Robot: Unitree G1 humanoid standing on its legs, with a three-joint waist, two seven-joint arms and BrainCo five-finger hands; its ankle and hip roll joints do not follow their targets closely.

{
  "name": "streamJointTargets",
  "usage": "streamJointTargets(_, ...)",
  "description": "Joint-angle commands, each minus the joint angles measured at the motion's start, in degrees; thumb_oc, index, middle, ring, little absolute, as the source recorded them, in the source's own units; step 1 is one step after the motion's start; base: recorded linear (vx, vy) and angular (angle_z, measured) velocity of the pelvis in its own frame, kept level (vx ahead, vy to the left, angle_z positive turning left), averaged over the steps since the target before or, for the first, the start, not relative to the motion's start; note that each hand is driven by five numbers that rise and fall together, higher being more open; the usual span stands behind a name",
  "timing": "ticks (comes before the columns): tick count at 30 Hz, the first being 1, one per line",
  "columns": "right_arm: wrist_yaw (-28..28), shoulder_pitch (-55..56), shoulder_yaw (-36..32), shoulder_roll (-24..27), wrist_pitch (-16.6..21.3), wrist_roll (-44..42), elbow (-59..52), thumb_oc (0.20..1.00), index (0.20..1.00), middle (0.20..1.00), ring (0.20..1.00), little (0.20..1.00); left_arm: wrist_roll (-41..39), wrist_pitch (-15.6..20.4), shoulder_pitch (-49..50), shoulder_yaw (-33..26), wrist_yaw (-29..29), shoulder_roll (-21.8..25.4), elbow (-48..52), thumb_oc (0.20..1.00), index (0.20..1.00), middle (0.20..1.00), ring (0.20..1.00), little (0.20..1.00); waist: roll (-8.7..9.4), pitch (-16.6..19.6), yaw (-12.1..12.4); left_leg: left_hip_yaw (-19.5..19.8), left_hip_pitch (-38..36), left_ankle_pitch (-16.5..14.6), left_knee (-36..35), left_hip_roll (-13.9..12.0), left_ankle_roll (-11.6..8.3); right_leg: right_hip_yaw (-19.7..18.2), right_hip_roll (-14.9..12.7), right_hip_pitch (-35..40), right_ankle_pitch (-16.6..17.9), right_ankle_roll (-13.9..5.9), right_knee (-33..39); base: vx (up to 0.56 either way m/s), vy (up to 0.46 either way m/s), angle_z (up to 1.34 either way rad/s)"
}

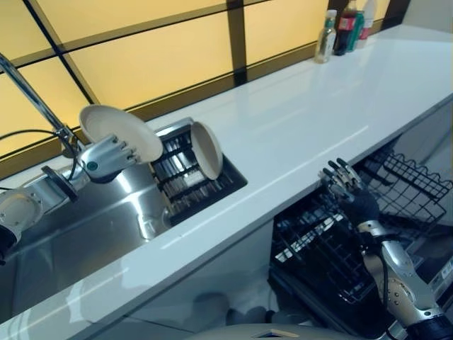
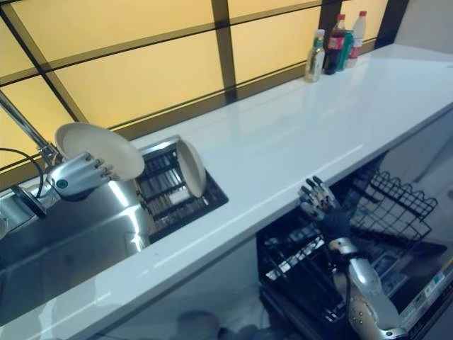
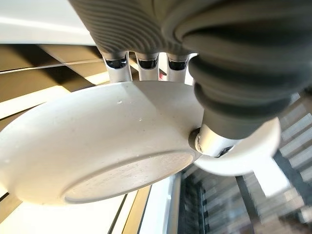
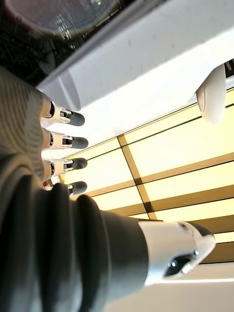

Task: Pick up plates and place into dishwasher.

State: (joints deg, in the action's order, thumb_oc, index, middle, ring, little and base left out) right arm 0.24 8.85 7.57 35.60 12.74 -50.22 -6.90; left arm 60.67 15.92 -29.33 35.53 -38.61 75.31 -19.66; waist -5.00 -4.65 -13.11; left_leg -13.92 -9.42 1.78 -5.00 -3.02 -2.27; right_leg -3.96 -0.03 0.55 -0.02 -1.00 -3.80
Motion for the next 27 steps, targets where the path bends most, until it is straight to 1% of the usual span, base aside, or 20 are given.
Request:
streamJointTargets(1, -0.8, -3.2, 1.5, 0.2, 6.1, -0.3, -5.0, 1.0, 1.0, 1.0, 1.0, 1.0, -17.7, 1.1, -0.9, -10.6, -2.5, 2.1, 0.6, 0.2, 0.2, 0.2, 0.2, 0.2, 1.9, 4.3, 0.8, 3.7, 3.9, -1.7, 2.6, -2.1, -0.45, 0.6, -3.6, 0.4, -0.2, -7.3, 2.1, -0.07, 0.008, 0.05)
streamJointTargets(3, -1.6, -3.6, 1.5, -0.4, 7.1, 0.4, -4.5, 1.0, 1.0, 1.0, 1.0, 1.0, -22.0, 2.4, 1.4, -14.3, -2.4, 0.7, 2.3, 0.2, 0.2, 0.2, 0.2, 0.2, 2.14, 4.4, 1.2, 4.1, 4.0, -1.7, 2.5, -2.1, -0.44, 0.8, -3.6, 0.4, -0.2, -7.24, 2.2, -0.08, 0.007, 0.07)
streamJointTargets(4, -2.0, -3.9, 1.2, -0.9, 8.0, 1.3, -4.0, 1.0, 1.0, 1.0, 1.0, 1.0, -26.8, 4.3, 2.8, -16.8, -2.7, -0.9, 3.1, 0.2, 0.2, 0.2, 0.2, 0.2, 2.39, 4.5, 1.6, 4.4, 4.1, -1.7, 2.3, -2.0, -0.41, 0.8, -3.5, 0.4, -0.1, -7.17, 2.3, -0.08, 0.011, 0.04)
streamJointTargets(5, -2.3, -4.1, 1.1, -1.1, 8.2, 1.6, -3.8, 1.0, 1.0, 1.0, 1.0, 1.0, -27.9, 5.3, 4.2, -19.1, -2.1, -1.9, 3.7, 0.2, 0.2, 0.2, 0.2, 0.2, 2.45, 4.5, 1.7, 4.6, 4.1, -1.6, 2.3, -1.9, -0.39, 0.9, -3.5, 0.4, -0.1, -7.12, 2.3, -0.1, 0.019, 0.05)
streamJointTargets(6, -3.1, -4.6, 0.8, -1.7, 8.9, 2.9, -3.5, 1.0, 1.0, 1.0, 1.0, 1.0, -30.4, 7.1, 5.5, -22.1, -1.2, -4.4, 5.1, 0.2, 0.2, 0.2, 0.2, 0.2, 2.68, 4.7, 2.1, 5.0, 4.3, -1.6, 2.2, -1.8, -0.35, 0.9, -3.5, 0.4, -0.1, -7.03, 2.4, -0.09, 0.018, 0.1)
streamJointTargets(8, -3.7, -4.7, 0.1, -2.1, 9.3, 4.0, -3.6, 1.0, 1.0, 1.0, 1.0, 1.0, -33.9, 8.8, 7.9, -26.3, 0.9, -7.2, 7.4, 0.2, 0.2, 0.2, 0.2, 0.2, 2.84, 4.9, 2.3, 5.5, 4.4, -1.6, 2.0, -1.7, -0.3, 1.0, -3.5, 0.3, -0.2, -6.96, 2.4, -0.09, 0.015, 0.18)
streamJointTargets(9, -4.5, -4.8, -0.7, -2.8, 9.4, 5.2, -3.9, 1.0, 1.0, 1.0, 1.0, 1.0, -37.9, 10.8, 9.1, -29.0, 3.3, -9.9, 9.2, 0.2, 0.2, 0.2, 0.2, 0.2, 3.11, 5.0, 2.7, 5.9, 4.4, -1.6, 1.9, -1.6, -0.28, 1.0, -3.5, 0.3, -0.2, -6.9, 2.4, -0.09, 0.012, 0.12)
streamJointTargets(11, -5.6, -5.1, -1.3, -3.3, 9.3, 6.7, -4.6, 1.0, 1.0, 1.0, 1.0, 1.0, -42.1, 11.9, 11.4, -32.5, 6.1, -12.9, 12.2, 0.2, 0.2, 0.2, 0.2, 0.2, 3.19, 5.1, 2.9, 6.4, 4.5, -1.6, 1.7, -1.5, -0.27, 1.0, -3.5, 0.3, -0.1, -6.88, 2.5, -0.08, 0.012, 0.04)
streamJointTargets(14, -7.5, -5.6, -3.0, -5.2, 10.0, 10.8, -4.7, 1.0, 1.0, 1.0, 1.0, 1.0, -55.7, 14.0, 13.8, -37.1, 15.1, -21.6, 17.6, 0.2, 0.2, 0.2, 0.2, 0.2, 3.62, 5.3, 3.5, 7.2, 4.5, -1.6, 1.3, -1.2, -0.08, 1.2, -3.6, 0.4, -0.1, -6.77, 2.8, -0.09, 0.008, 0.06)
streamJointTargets(16, -8.9, -6.2, -4.0, -6.5, 10.4, 13.1, -4.7, 1.0, 1.0, 1.0, 1.0, 1.0, -64.0, 14.8, 15.6, -38.6, 20.5, -27.5, 21.4, 0.2, 0.2, 0.2, 0.2, 0.2, 3.83, 5.3, 4.0, 7.9, 4.6, -1.6, 1.1, -1.0, -0.01, 1.4, -3.6, 0.3, -0.1, -6.68, 2.8, -0.09, 0.003, 0.13)
streamJointTargets(17, -9.4, -6.5, -4.6, -7.0, 10.4, 13.8, -4.9, 1.0, 1.0, 1.0, 1.0, 1.0, -67.3, 14.2, 16.4, -39.4, 23.3, -30.0, 23.2, 0.2, 0.2, 0.2, 0.2, 0.2, 3.9, 5.3, 4.2, 8.1, 4.6, -1.7, 1.0, -0.8, -0.02, 1.4, -3.6, 0.4, -0.1, -6.64, 2.9, -0.08, 0.0, 0.06)
streamJointTargets(19, -11.1, -6.8, -5.9, -8.6, 11.1, 16.4, -5.1, 1.0, 1.0, 1.0, 1.0, 1.0, -76.6, 14.9, 17.6, -40.0, 29.1, -35.5, 25.8, 0.2, 0.2, 0.2, 0.2, 0.2, 4.07, 5.3, 4.4, 8.3, 4.7, -1.7, 0.9, -0.7, 0.01, 1.4, -3.7, 0.4, 0.0, -6.5, 3.0, -0.08, 0.002, 0.06)
streamJointTargets(21, -12.9, -7.1, -7.5, -9.6, 11.7, 18.2, -5.4, 1.0, 1.0, 1.0, 1.0, 1.0, -85.4, 13.9, 18.8, -40.4, 34.6, -39.8, 28.8, 0.2, 0.2, 0.2, 0.2, 0.2, 4.16, 5.2, 4.5, 8.5, 4.7, -1.8, 0.8, -0.6, 0.02, 1.5, -3.7, 0.4, 0.1, -6.42, 3.3, -0.09, 0.003, 0.07)
streamJointTargets(22, -14.0, -7.4, -8.5, -10.2, 11.9, 19.0, -5.5, 1.0, 1.0, 1.0, 1.0, 1.0, -87.9, 14.0, 19.1, -40.2, 36.3, -41.7, 29.7, 0.2, 0.2, 0.2, 0.2, 0.2, 4.22, 5.1, 4.5, 8.5, 4.7, -1.9, 0.8, -0.6, 0.01, 1.5, -3.7, 0.4, 0.2, -6.37, 3.4, -0.08, 0.006, 0.04)
streamJointTargets(23, -15.8, -7.5, -9.7, -10.5, 12.6, 20.4, -5.4, 1.0, 1.0, 1.0, 1.0, 1.0, -90.8, 13.6, 19.5, -40.1, 38.4, -43.1, 30.7, 0.2, 0.2, 0.2, 0.2, 0.2, 4.21, 5.0, 4.5, 8.4, 4.7, -2.0, 0.8, -0.6, 0.03, 1.4, -3.7, 0.4, 0.3, -6.34, 3.4, -0.08, 0.008, 0.04)
streamJointTargets(24, -18.4, -7.6, -11.1, -10.8, 13.1, 21.5, -5.4, 1.0, 1.0, 1.0, 1.0, 1.0, -94.8, 12.7, 19.6, -39.9, 40.4, -44.5, 31.9, 0.2, 0.2, 0.2, 0.2, 0.2, 4.27, 5.0, 4.4, 8.3, 4.7, -2.0, 0.7, -0.6, 0.03, 1.4, -3.7, 0.3, 0.4, -6.36, 3.5, -0.07, 0.009, 0.02)
streamJointTargets(27, -24.9, -8.4, -15.6, -11.6, 14.2, 25.6, -5.1, 1.0, 1.0, 1.0, 1.0, 1.0, -103.3, 9.9, 20.0, -39.2, 45.2, -48.0, 34.1, 0.2, 0.2, 0.2, 0.2, 0.2, 4.18, 5.0, 4.3, 8.4, 5.0, -2.1, 0.6, -0.6, 0.04, 1.3, -3.8, 0.2, 0.6, -6.43, 3.7, -0.07, 0.013, -0.01)
